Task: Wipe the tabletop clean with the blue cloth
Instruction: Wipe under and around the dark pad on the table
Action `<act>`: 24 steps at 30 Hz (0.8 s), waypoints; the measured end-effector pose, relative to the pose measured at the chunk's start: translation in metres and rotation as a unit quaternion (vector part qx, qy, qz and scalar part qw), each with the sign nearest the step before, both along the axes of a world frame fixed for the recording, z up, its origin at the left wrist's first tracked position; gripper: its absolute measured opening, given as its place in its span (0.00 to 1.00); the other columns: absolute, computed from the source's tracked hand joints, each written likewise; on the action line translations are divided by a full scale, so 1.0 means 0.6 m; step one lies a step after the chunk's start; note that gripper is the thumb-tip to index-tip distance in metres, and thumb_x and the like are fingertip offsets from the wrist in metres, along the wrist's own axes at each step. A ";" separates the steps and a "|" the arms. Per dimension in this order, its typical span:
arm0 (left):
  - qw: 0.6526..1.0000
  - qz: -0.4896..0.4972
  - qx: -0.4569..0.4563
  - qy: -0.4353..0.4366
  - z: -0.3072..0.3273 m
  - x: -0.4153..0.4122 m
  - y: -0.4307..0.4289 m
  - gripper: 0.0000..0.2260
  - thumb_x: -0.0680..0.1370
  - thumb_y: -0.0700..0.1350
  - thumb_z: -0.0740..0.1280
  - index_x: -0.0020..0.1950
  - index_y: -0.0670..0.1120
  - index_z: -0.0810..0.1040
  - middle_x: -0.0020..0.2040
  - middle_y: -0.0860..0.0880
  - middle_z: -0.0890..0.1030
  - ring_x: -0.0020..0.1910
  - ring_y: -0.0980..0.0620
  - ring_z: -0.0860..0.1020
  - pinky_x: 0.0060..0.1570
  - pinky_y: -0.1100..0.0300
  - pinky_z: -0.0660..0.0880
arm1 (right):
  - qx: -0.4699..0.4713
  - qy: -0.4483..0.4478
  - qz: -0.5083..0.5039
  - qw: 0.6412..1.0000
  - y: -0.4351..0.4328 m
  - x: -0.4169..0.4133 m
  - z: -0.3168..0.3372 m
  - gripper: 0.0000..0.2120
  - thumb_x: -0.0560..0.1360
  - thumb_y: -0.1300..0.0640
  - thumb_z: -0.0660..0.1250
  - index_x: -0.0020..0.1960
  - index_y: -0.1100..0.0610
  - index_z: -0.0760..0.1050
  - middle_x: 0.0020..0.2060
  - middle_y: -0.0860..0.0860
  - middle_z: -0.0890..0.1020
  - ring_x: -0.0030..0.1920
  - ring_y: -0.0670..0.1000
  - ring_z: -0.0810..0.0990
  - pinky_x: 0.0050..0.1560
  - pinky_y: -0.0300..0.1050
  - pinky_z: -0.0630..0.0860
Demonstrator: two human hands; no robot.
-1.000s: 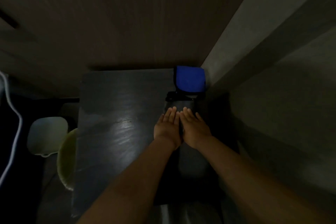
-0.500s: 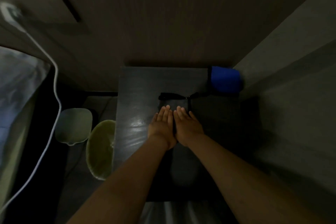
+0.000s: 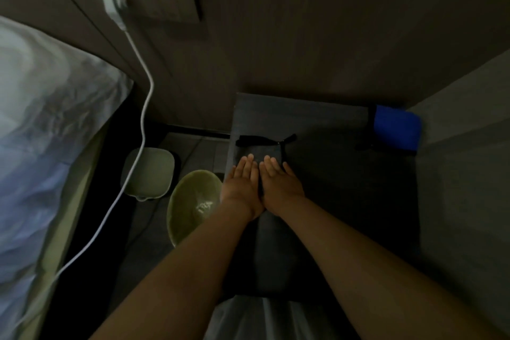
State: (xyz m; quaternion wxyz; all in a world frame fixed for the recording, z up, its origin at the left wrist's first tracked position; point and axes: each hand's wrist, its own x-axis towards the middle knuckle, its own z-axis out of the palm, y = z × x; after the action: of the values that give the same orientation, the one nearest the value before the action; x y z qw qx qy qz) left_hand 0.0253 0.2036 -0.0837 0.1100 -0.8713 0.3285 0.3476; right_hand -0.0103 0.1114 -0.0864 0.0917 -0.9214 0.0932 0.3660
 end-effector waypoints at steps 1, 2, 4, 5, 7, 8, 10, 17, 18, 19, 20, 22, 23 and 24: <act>1.000 0.002 0.001 -0.002 0.000 0.003 0.007 0.40 0.78 0.61 0.55 0.77 0.42 0.36 0.78 0.44 0.35 0.77 0.48 0.36 0.76 0.52 0.41 | 0.003 -0.004 0.001 1.000 0.007 0.005 0.000 0.33 0.81 0.48 0.52 0.79 0.57 0.40 0.78 0.53 0.41 0.78 0.51 0.40 0.77 0.51 0.39; 1.000 0.004 0.004 -0.002 0.000 0.007 0.014 0.40 0.78 0.61 0.55 0.77 0.42 0.36 0.78 0.44 0.35 0.77 0.48 0.37 0.76 0.52 0.41 | 0.006 -0.008 0.001 1.000 0.014 0.010 -0.001 0.33 0.81 0.49 0.52 0.79 0.57 0.41 0.79 0.53 0.41 0.78 0.51 0.40 0.77 0.50 0.39; 1.000 0.005 0.012 -0.001 0.001 0.015 0.027 0.40 0.78 0.61 0.55 0.77 0.41 0.36 0.78 0.43 0.35 0.77 0.48 0.37 0.76 0.52 0.42 | 0.010 -0.011 0.001 1.000 0.028 0.018 -0.001 0.32 0.82 0.50 0.51 0.79 0.57 0.41 0.79 0.53 0.42 0.78 0.51 0.40 0.77 0.50 0.39; 1.000 0.005 0.015 -0.001 0.001 0.018 0.033 0.40 0.78 0.61 0.55 0.77 0.41 0.36 0.78 0.43 0.35 0.77 0.48 0.37 0.76 0.52 0.42 | 0.009 -0.011 0.003 1.000 0.034 0.021 -0.001 0.31 0.82 0.50 0.51 0.79 0.57 0.41 0.79 0.53 0.42 0.78 0.51 0.40 0.77 0.50 0.38; 1.000 0.003 0.017 0.001 -0.001 0.023 0.041 0.41 0.78 0.62 0.55 0.77 0.41 0.36 0.77 0.43 0.35 0.77 0.48 0.37 0.76 0.52 0.42 | 0.006 -0.012 0.008 1.000 0.044 0.025 -0.001 0.31 0.82 0.50 0.50 0.79 0.57 0.41 0.79 0.53 0.42 0.78 0.51 0.40 0.77 0.50 0.38; 1.000 0.003 0.016 0.003 -0.001 0.025 0.043 0.41 0.78 0.62 0.55 0.77 0.41 0.36 0.77 0.43 0.35 0.77 0.48 0.37 0.76 0.52 0.42 | 0.005 -0.012 0.008 1.000 0.046 0.026 0.001 0.30 0.82 0.50 0.50 0.79 0.57 0.41 0.79 0.53 0.42 0.78 0.51 0.40 0.77 0.50 0.38; 1.000 0.005 0.014 0.013 -0.001 0.029 0.043 0.41 0.78 0.61 0.56 0.77 0.42 0.36 0.78 0.44 0.35 0.77 0.48 0.37 0.76 0.52 0.43 | 0.008 -0.009 0.011 1.000 0.043 0.027 0.002 0.31 0.82 0.50 0.50 0.79 0.57 0.41 0.79 0.53 0.42 0.78 0.51 0.40 0.77 0.50 0.39; 0.998 0.021 0.002 0.058 0.011 0.046 0.037 0.41 0.77 0.61 0.58 0.78 0.43 0.40 0.78 0.45 0.38 0.78 0.49 0.40 0.76 0.53 0.45 | 0.019 0.006 0.020 1.000 0.031 0.029 0.011 0.32 0.82 0.50 0.53 0.79 0.57 0.41 0.79 0.53 0.42 0.78 0.50 0.41 0.77 0.51 0.40; 0.998 0.025 -0.005 0.062 0.012 0.048 0.037 0.40 0.77 0.61 0.58 0.78 0.43 0.40 0.79 0.45 0.38 0.78 0.49 0.41 0.76 0.53 0.46 | 0.015 0.008 0.023 1.000 0.030 0.030 0.013 0.32 0.82 0.51 0.52 0.79 0.57 0.41 0.79 0.53 0.42 0.78 0.50 0.41 0.77 0.51 0.40; 0.997 0.032 -0.011 0.066 0.012 0.048 0.037 0.40 0.78 0.60 0.58 0.78 0.43 0.41 0.79 0.45 0.39 0.78 0.49 0.41 0.76 0.53 0.46 | 0.013 0.011 0.026 1.000 0.029 0.031 0.014 0.31 0.82 0.51 0.52 0.79 0.57 0.41 0.79 0.53 0.42 0.78 0.50 0.41 0.77 0.51 0.40; 0.997 0.037 -0.015 0.069 0.013 0.045 0.038 0.39 0.78 0.60 0.58 0.78 0.43 0.41 0.79 0.45 0.39 0.78 0.49 0.42 0.76 0.53 0.46 | 0.012 0.016 0.030 0.999 0.028 0.030 0.014 0.31 0.82 0.51 0.51 0.79 0.57 0.41 0.79 0.52 0.41 0.78 0.50 0.41 0.77 0.51 0.40; 0.996 0.044 -0.014 0.080 0.015 0.028 0.041 0.39 0.78 0.59 0.57 0.78 0.42 0.41 0.79 0.44 0.38 0.78 0.49 0.41 0.76 0.53 0.45 | 0.015 0.030 0.042 0.999 0.030 0.020 0.016 0.31 0.82 0.51 0.50 0.79 0.57 0.41 0.79 0.52 0.41 0.78 0.50 0.41 0.77 0.50 0.39; 0.995 0.047 -0.012 0.084 0.015 0.015 0.046 0.39 0.78 0.59 0.57 0.78 0.42 0.40 0.78 0.44 0.38 0.78 0.49 0.40 0.76 0.54 0.45 | 0.016 0.034 0.044 0.998 0.033 0.010 0.016 0.30 0.82 0.51 0.50 0.79 0.57 0.41 0.79 0.52 0.41 0.78 0.50 0.41 0.77 0.50 0.39; 0.995 0.050 -0.011 0.086 0.016 0.003 0.051 0.39 0.78 0.59 0.57 0.78 0.42 0.40 0.78 0.44 0.38 0.78 0.49 0.40 0.75 0.54 0.44 | 0.016 0.033 0.046 0.998 0.037 0.000 0.016 0.31 0.82 0.51 0.50 0.79 0.57 0.41 0.79 0.52 0.41 0.78 0.50 0.41 0.77 0.50 0.39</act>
State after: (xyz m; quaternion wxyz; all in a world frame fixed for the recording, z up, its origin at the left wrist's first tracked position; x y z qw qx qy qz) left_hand 0.0274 0.2342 -0.0739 0.0541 -0.8547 0.2961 0.4230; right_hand -0.0102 0.1339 -0.0765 0.0859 -0.9105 0.0478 0.4017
